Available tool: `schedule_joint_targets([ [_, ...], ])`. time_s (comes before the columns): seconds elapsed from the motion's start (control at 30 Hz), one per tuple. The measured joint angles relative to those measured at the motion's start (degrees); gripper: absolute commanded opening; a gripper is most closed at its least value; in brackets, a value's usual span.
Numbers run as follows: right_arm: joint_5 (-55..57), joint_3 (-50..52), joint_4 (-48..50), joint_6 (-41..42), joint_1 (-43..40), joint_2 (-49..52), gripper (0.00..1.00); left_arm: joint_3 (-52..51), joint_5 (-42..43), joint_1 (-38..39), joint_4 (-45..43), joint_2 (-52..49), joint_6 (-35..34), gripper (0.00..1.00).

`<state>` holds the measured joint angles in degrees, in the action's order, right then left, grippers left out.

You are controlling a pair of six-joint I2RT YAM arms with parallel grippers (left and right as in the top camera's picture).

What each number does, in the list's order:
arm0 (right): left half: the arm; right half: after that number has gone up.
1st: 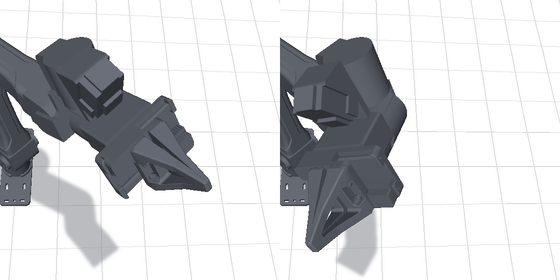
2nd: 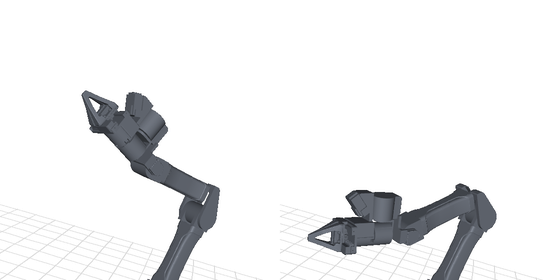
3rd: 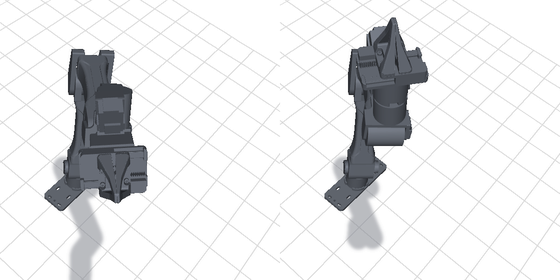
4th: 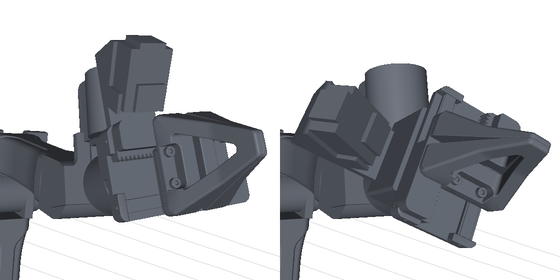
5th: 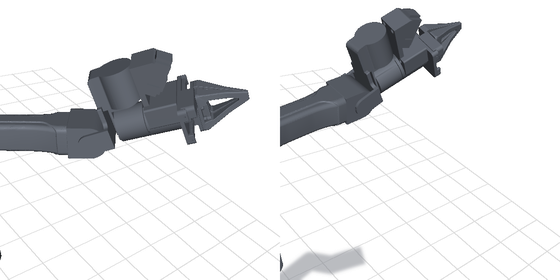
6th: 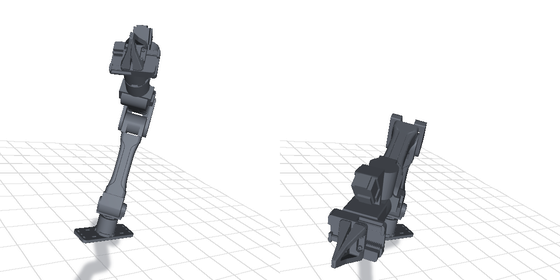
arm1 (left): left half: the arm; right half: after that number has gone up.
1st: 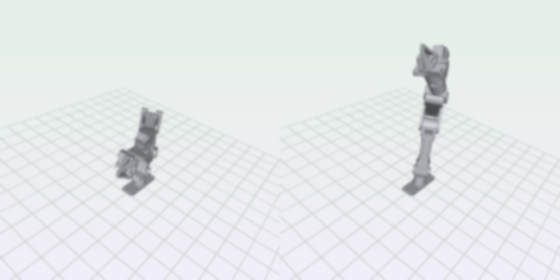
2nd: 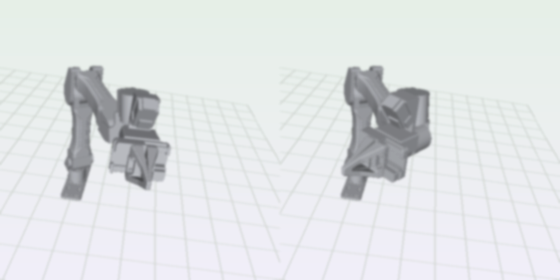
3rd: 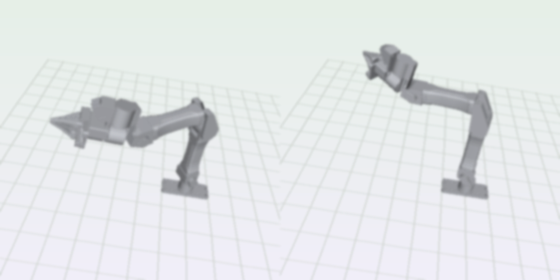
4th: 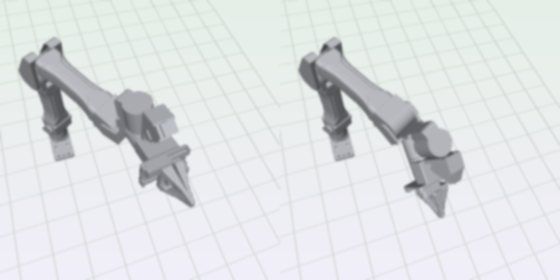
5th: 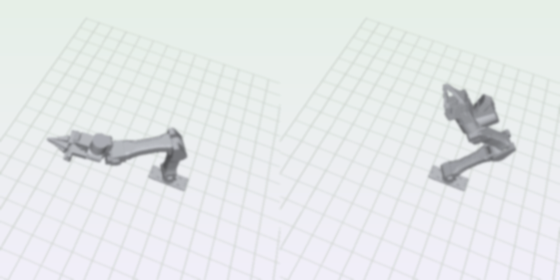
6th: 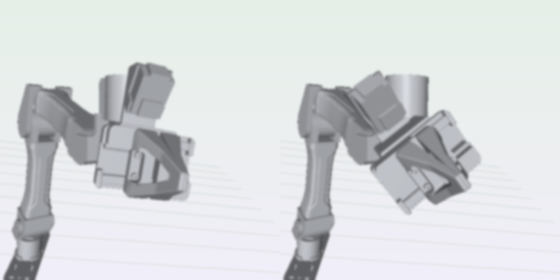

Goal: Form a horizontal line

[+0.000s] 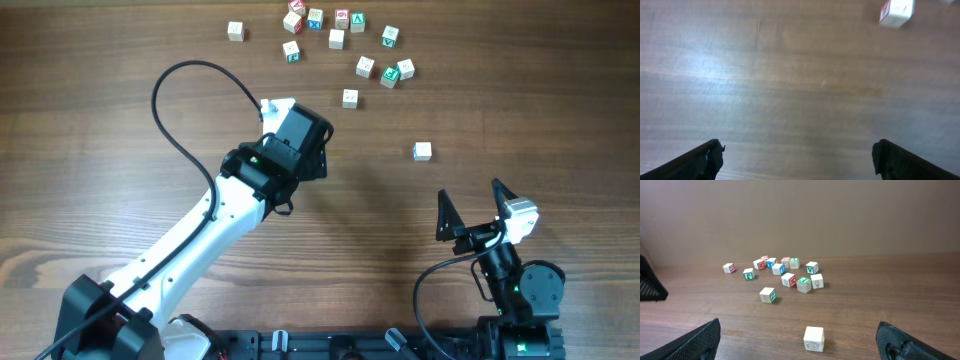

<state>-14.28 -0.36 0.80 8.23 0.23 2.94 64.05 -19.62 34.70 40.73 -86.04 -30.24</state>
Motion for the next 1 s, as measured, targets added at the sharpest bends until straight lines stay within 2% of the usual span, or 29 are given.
schedule_joint_targets([
  [0.13, 1.49, 0.00, 3.89, -0.57, 0.00, 0.02, 1.00, -0.07, 0.26, 0.00, 3.56, -0.26, 0.48, 1.00],
  [0.23, 0.46, 0.00, 4.31, 4.07, 0.00, 0.00, 1.00, -0.13, 1.01, 0.00, 8.04, -0.26, 0.68, 1.00],
  [0.47, -12.48, 0.00, 0.59, 25.90, 0.00, 0.79, 1.00, -0.24, -1.22, -0.92, 13.81, 1.88, -4.55, 1.00],
  [0.7, -19.67, 0.00, 1.57, 40.04, 0.00, 2.05, 1.00, -0.24, -4.02, -1.18, 14.01, 15.32, -6.93, 1.00],
  [0.87, -23.45, 0.00, 10.95, 41.38, 0.00, 2.23, 0.99, -0.22, -6.84, -1.18, 14.19, 23.96, -7.39, 1.00],
  [1.0, -24.70, -0.09, 11.32, 40.74, 0.00, 2.49, 0.99, -0.22, -7.63, -1.18, 14.21, 25.99, -7.43, 1.00],
])
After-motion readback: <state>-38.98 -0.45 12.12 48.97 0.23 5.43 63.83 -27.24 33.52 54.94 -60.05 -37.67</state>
